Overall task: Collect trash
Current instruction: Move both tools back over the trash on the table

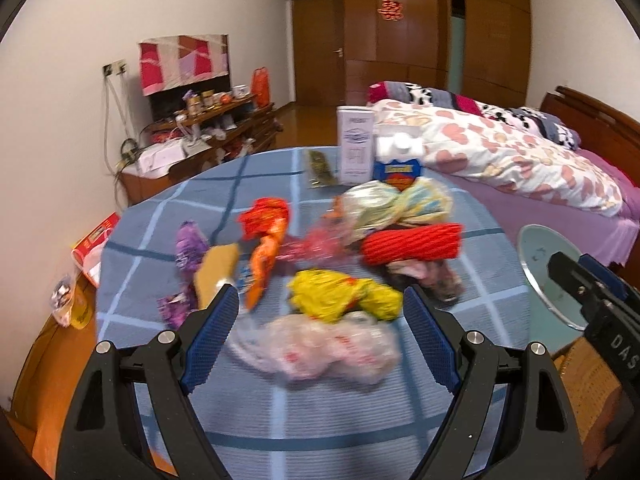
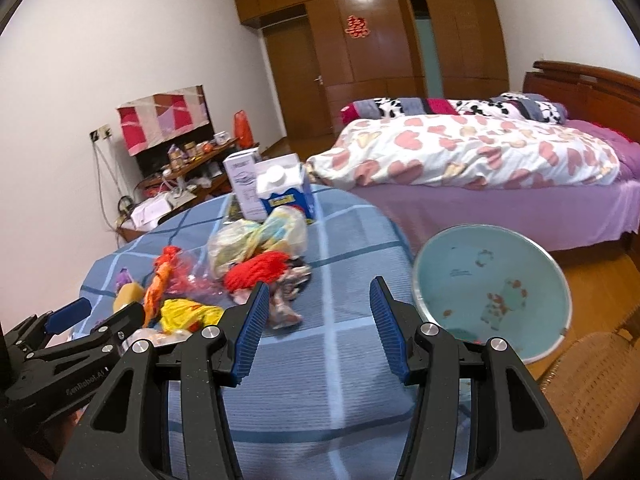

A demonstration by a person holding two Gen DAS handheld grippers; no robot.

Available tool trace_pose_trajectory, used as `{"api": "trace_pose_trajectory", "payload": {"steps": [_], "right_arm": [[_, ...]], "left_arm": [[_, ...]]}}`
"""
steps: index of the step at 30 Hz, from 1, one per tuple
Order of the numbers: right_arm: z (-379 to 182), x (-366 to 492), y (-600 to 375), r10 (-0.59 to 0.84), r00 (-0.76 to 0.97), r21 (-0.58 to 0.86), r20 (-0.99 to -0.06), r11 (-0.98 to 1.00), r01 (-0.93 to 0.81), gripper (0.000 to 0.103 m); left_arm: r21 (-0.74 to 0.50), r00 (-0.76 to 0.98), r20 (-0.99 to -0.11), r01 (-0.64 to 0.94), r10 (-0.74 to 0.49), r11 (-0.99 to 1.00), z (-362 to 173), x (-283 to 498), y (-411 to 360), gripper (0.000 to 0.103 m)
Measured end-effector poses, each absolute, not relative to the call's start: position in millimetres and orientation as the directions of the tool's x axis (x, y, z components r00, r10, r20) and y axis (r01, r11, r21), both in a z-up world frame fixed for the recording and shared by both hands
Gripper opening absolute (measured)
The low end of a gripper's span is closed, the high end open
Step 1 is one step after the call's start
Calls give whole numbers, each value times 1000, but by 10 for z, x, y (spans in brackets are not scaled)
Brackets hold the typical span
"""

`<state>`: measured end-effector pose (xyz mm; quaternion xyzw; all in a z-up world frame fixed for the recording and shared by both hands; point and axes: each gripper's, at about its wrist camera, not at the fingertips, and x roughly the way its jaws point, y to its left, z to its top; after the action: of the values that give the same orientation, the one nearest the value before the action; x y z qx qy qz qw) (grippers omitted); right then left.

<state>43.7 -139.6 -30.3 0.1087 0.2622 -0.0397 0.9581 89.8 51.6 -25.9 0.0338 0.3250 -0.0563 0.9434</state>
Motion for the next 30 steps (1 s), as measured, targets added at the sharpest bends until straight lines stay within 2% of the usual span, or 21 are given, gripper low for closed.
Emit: {"api": "trace_pose_trajectory", "payload": {"steps": [16, 30], "right_arm": [[-540, 771, -742, 181, 802, 204, -569, 976, -75, 52], [-962, 1096, -266, 312, 657, 248, -686, 949, -192, 52]], "left_arm": [[14, 755, -653, -72, 64, 997, -497, 1041, 1469, 83], [14, 729, -677, -124, 101, 992, -645, 1129, 1740, 82]]}}
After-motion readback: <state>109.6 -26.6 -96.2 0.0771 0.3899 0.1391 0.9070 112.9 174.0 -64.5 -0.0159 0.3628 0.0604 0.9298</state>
